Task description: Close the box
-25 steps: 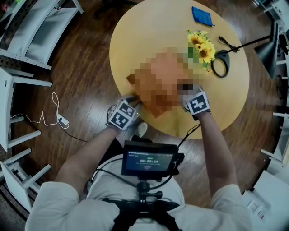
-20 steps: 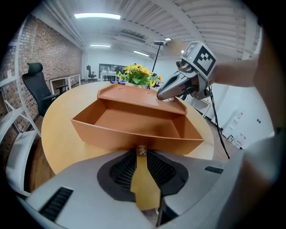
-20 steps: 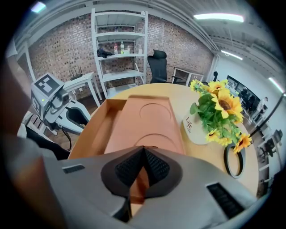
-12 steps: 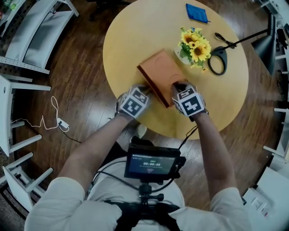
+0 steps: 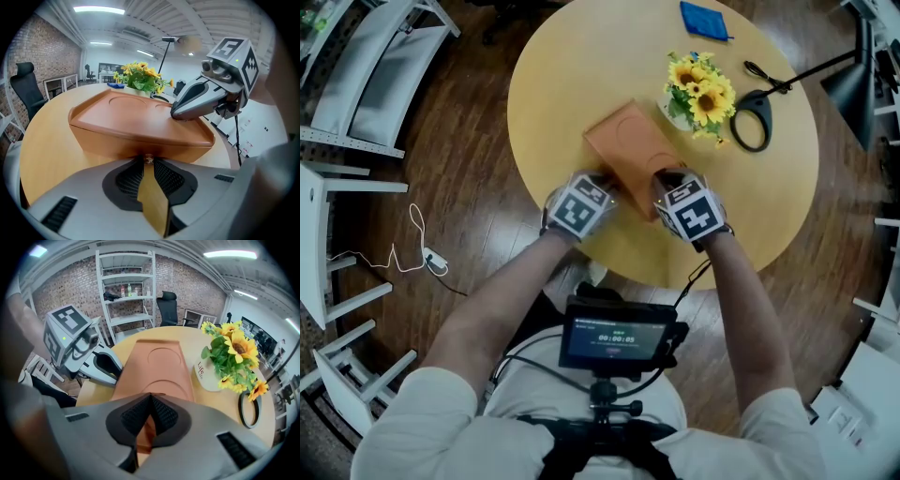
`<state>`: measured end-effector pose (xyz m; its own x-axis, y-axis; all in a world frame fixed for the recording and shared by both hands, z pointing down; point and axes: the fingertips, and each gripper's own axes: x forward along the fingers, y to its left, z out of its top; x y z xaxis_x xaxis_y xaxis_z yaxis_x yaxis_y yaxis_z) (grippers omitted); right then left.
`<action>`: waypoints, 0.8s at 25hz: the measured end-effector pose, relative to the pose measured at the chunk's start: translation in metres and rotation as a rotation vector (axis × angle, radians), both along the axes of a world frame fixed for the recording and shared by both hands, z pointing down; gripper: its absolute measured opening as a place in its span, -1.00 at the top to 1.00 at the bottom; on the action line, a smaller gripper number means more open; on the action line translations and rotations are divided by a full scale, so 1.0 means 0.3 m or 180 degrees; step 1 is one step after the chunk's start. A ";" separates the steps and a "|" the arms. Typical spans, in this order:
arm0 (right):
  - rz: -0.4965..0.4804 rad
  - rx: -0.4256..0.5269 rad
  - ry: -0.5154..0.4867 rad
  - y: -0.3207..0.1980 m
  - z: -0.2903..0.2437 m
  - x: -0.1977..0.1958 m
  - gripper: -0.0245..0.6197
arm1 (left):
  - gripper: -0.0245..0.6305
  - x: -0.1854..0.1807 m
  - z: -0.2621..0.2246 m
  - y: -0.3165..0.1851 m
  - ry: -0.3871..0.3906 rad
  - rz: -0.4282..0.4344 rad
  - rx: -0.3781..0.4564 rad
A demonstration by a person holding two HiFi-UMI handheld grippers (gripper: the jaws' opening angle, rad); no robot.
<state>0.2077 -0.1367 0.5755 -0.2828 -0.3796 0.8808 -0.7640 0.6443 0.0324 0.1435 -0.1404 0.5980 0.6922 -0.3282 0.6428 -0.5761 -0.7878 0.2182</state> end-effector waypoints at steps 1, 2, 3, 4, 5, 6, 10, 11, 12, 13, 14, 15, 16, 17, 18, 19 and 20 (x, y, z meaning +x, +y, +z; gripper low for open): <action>0.0003 0.0008 -0.0002 -0.001 0.000 0.001 0.91 | 0.71 0.000 0.000 0.000 0.0000 0.0006 -0.0007; -0.0005 0.0014 -0.0002 0.000 -0.001 -0.001 0.91 | 0.71 0.000 -0.001 -0.001 -0.0005 0.0014 -0.0013; -0.0015 0.0019 0.0000 0.000 -0.001 -0.003 0.91 | 0.71 0.000 0.000 -0.001 -0.0014 0.0023 -0.0017; -0.0017 0.0023 0.0003 0.000 -0.001 -0.003 0.91 | 0.71 0.000 0.001 -0.001 -0.0026 0.0034 -0.0022; -0.0014 0.0025 0.0006 0.000 0.000 -0.002 0.91 | 0.71 0.000 0.002 0.000 -0.0037 0.0044 -0.0033; -0.0011 0.0024 0.0007 0.000 0.000 -0.001 0.91 | 0.71 0.002 0.003 0.000 -0.0046 0.0051 -0.0051; -0.0019 0.0019 -0.0009 0.001 -0.001 -0.003 0.91 | 0.71 0.003 0.008 -0.003 -0.0091 0.0058 -0.0136; -0.0013 0.0026 -0.0005 0.002 0.000 -0.004 0.91 | 0.71 0.001 0.009 -0.003 -0.0091 0.0067 -0.0140; 0.0002 0.0033 -0.0001 0.002 0.000 -0.004 0.91 | 0.71 0.000 0.009 -0.001 -0.0083 0.0076 -0.0142; 0.0023 0.0041 -0.0001 0.002 0.001 -0.004 0.91 | 0.71 -0.002 0.009 0.000 -0.0069 0.0082 -0.0149; 0.0050 0.0055 0.0000 0.002 0.000 -0.004 0.91 | 0.71 -0.004 0.009 0.001 -0.0054 0.0085 -0.0162; 0.0079 0.0076 0.0007 0.001 0.000 -0.005 0.91 | 0.70 -0.005 0.008 0.000 -0.0042 0.0090 -0.0177; 0.0108 0.0105 0.0017 -0.001 -0.001 -0.004 0.91 | 0.70 -0.006 0.006 -0.002 -0.0035 0.0101 -0.0188; 0.0133 0.0140 0.0023 -0.003 -0.003 -0.004 0.91 | 0.69 -0.007 0.002 -0.005 -0.0035 0.0122 -0.0187; 0.0146 0.0180 0.0021 -0.003 -0.004 -0.004 0.91 | 0.68 -0.010 -0.004 -0.005 -0.0039 0.0149 -0.0177; 0.0147 0.0222 0.0014 -0.001 -0.006 -0.004 0.91 | 0.64 -0.013 -0.011 -0.003 -0.0041 0.0176 -0.0164; 0.0147 0.0264 0.0007 0.003 -0.008 -0.002 0.91 | 0.63 -0.017 -0.017 0.003 -0.0040 0.0202 -0.0160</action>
<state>0.2070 -0.1357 0.5730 -0.2616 -0.4638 0.8464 -0.7927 0.6035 0.0858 0.1385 -0.1395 0.5927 0.7023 -0.2510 0.6662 -0.5284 -0.8109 0.2515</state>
